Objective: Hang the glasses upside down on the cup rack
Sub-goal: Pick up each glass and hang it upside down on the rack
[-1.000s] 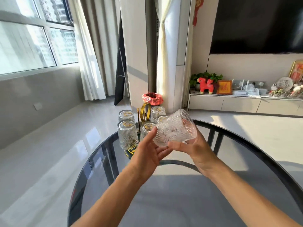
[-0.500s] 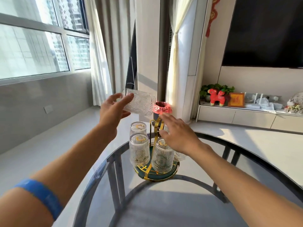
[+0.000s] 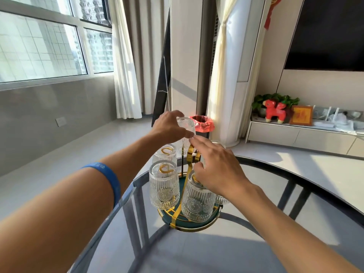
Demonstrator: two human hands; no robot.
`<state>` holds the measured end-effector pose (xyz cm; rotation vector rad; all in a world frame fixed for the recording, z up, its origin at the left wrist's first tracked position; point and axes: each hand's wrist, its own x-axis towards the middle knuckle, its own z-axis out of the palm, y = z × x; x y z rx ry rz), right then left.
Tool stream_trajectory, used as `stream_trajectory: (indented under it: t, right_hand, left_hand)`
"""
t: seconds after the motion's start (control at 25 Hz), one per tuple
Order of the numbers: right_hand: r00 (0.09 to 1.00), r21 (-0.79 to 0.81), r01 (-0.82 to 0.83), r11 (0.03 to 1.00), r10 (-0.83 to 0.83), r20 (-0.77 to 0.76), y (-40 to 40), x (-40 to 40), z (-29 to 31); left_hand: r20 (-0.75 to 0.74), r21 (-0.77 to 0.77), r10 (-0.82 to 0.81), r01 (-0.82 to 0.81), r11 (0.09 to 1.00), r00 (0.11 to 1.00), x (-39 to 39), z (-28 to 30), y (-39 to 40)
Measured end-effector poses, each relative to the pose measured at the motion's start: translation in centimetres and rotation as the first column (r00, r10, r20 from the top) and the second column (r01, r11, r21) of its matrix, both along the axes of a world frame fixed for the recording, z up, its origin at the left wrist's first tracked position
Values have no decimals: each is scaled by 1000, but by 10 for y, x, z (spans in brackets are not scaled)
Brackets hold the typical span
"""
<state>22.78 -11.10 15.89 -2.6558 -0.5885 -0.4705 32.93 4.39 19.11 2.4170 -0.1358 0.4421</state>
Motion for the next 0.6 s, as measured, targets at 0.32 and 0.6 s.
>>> stream_trajectory:
  t: [0.32, 0.6]
  right_hand:
    - [998, 53, -6, 999, 2, 66, -2, 5, -7]
    - [999, 38, 28, 999, -28, 16, 1, -2, -7]
  left_hand:
    - [-144, 270, -83, 120, 955, 986, 26, -34, -9]
    - [-203, 283, -65, 122, 951, 977, 18, -35, -10]
